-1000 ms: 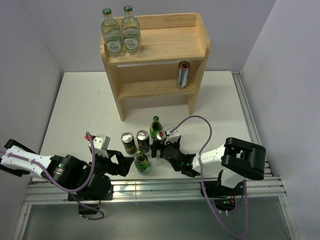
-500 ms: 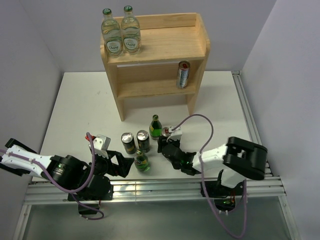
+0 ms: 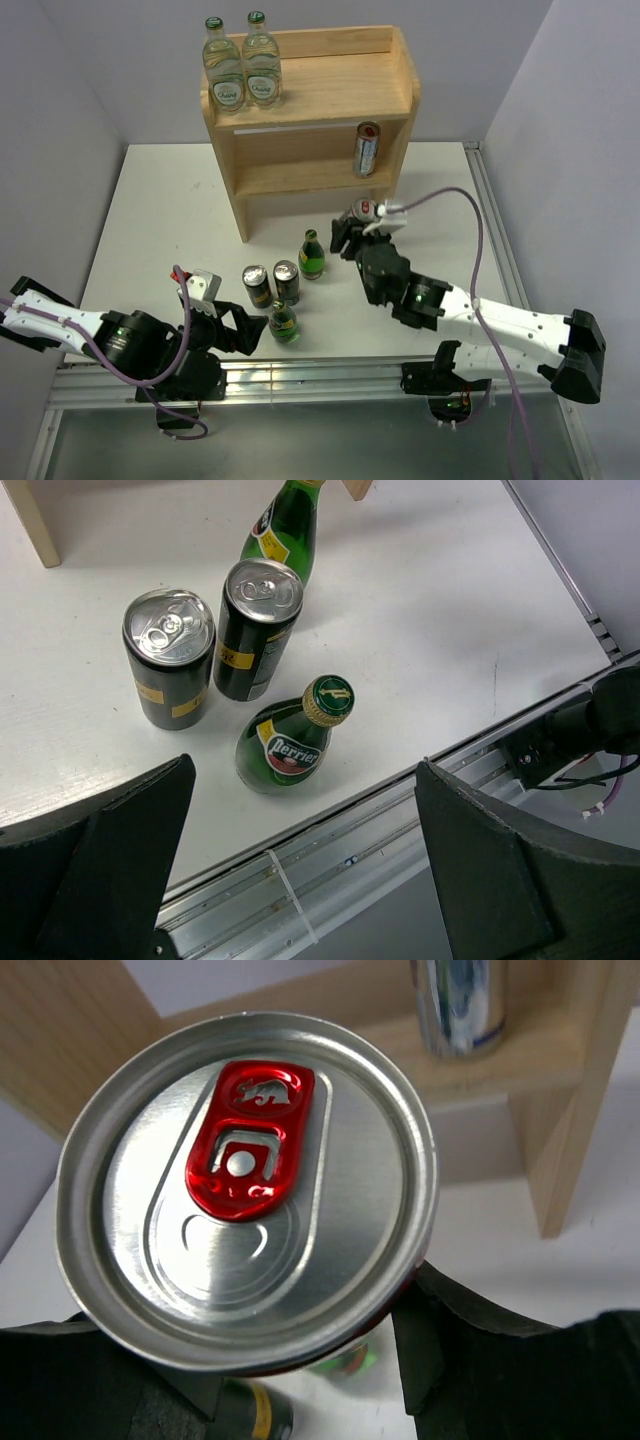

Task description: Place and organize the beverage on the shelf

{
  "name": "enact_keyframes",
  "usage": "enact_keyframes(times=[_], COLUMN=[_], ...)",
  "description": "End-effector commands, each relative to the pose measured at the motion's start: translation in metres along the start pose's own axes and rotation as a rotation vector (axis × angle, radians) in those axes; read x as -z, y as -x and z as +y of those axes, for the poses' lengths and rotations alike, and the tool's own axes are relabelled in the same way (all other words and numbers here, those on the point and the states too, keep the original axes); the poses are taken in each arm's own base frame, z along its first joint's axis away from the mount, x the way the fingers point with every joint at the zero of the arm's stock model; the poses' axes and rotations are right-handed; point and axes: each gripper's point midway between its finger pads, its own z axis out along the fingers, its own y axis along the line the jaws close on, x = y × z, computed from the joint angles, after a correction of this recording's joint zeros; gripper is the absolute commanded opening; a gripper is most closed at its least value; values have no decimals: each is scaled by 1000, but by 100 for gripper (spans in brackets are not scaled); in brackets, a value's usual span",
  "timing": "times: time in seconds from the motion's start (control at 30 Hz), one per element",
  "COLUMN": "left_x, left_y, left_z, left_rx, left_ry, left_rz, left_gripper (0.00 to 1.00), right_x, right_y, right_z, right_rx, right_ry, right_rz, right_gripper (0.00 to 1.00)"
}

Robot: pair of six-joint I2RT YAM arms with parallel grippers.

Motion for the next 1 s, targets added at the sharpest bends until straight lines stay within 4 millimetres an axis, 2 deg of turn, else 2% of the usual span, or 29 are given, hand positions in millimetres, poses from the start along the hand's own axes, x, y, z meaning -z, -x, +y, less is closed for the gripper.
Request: enact_keyframes(times=[0.0, 0.03, 0.07, 0.1, 0.13, 0.17, 0.3, 0.33, 0.43, 0.67, 0.97], left_x=[-2, -2, -2, -2, -2, -2, -2, -2, -2, -2, -2], left_y=[2, 2, 2, 3, 2, 2, 2, 2, 2, 2, 2], left_z=[1, 1, 1, 2, 1, 2, 2, 3, 2, 1, 2], left_rx=[1, -1, 2, -3, -2, -1, 5, 4, 5, 4, 3], left_ry=[13, 14, 14, 18, 18, 20, 21, 22, 21, 16, 19], left_rz=[-28, -29, -28, -29, -29, -28, -30, -29, -29, -28, -28], left_gripper=[99, 99, 99, 99, 99, 99, 99, 99, 99, 99, 99], right_x=[-30, -38, -52, -65, -73, -88, -124, -137, -158, -188, -202], right_y=[45, 65, 57, 62, 78, 69, 78, 79, 77, 68, 71], right_z=[22, 32, 37, 34, 44, 46, 46, 42, 29, 1, -10], right_rx=[48, 29, 62, 78, 69, 102, 119, 123, 130, 148, 173], right_ry=[51, 63, 59, 43, 60, 51, 24, 8, -33, -129, -202], right_rz=[-50, -75, -53, -55, -72, -52, -54, -53, -47, -51, -84], right_gripper=[0, 0, 0, 0, 0, 0, 0, 0, 0, 0, 0])
